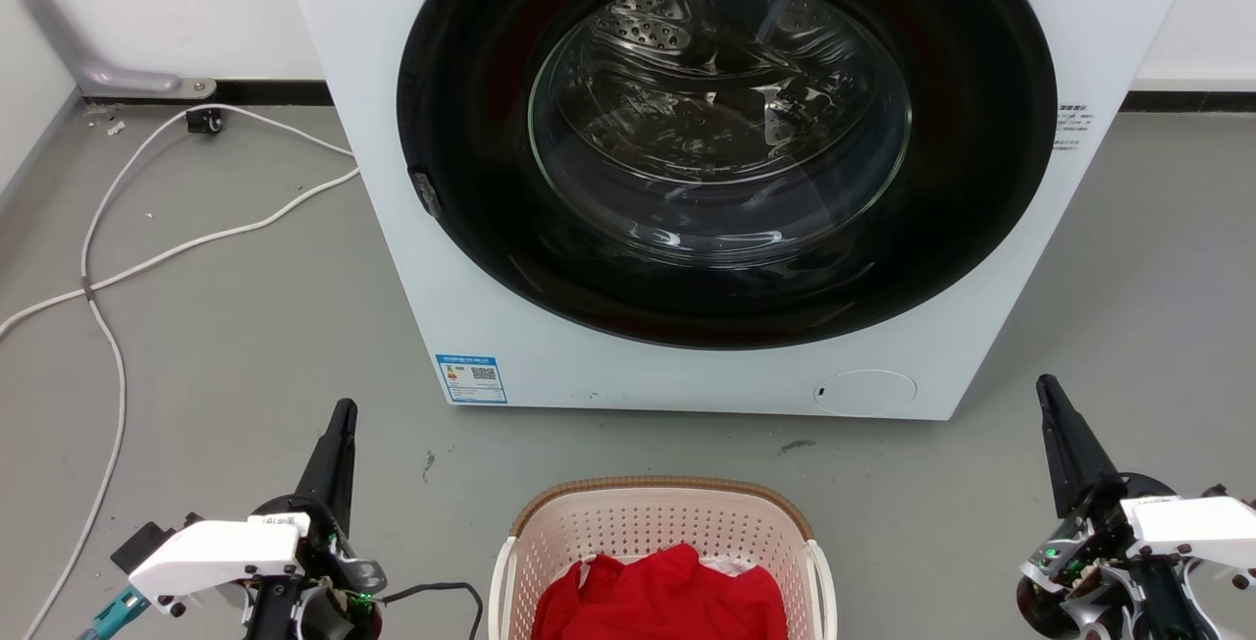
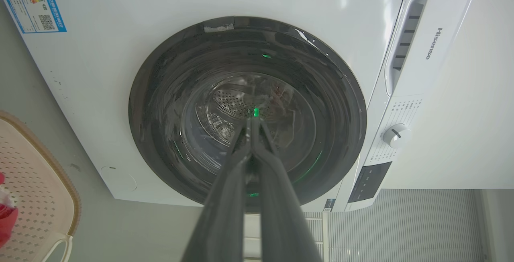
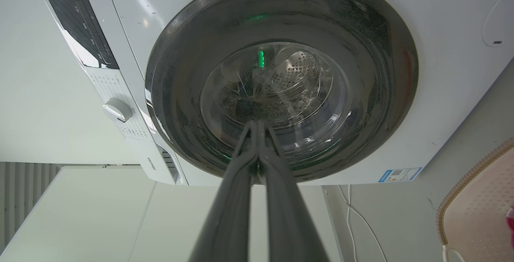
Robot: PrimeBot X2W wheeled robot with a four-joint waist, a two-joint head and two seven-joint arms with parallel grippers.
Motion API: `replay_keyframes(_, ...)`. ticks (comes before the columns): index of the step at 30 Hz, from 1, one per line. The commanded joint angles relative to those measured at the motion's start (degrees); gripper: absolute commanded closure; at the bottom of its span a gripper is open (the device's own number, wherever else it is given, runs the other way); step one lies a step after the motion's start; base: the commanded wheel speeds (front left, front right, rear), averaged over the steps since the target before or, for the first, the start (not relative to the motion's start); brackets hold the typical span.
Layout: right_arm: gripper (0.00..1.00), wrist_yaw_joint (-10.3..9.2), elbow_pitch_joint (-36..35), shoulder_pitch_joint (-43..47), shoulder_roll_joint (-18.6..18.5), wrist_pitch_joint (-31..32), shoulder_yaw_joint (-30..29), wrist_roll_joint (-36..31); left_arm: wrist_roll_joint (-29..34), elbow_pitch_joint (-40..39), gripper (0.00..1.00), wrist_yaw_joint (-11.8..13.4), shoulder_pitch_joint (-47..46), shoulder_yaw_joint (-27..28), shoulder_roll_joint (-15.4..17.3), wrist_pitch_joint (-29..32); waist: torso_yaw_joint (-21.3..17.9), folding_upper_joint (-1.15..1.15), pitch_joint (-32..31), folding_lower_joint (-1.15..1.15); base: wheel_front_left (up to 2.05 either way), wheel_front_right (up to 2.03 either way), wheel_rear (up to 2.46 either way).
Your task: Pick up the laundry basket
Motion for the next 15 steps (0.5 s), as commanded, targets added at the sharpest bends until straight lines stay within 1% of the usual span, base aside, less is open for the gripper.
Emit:
replay_keyframes(1,1.00,-0.02,0.1,-0.6,0.1,0.1,0.0,0.2,-0.1,0.0,1.00,-0.1,-0.4,0.2,-0.1,0.1,0.0,0.00,0.0,0.00,0.00,0.00,0.00)
replay_keyframes(15,1.00,-0.02,0.1,-0.6,0.1,0.1,0.0,0.2,-0.1,0.0,1.00,-0.1,-0.4,0.2,-0.1,0.1,0.0,0.00,0.0,0.00,0.00,0.00,0.00)
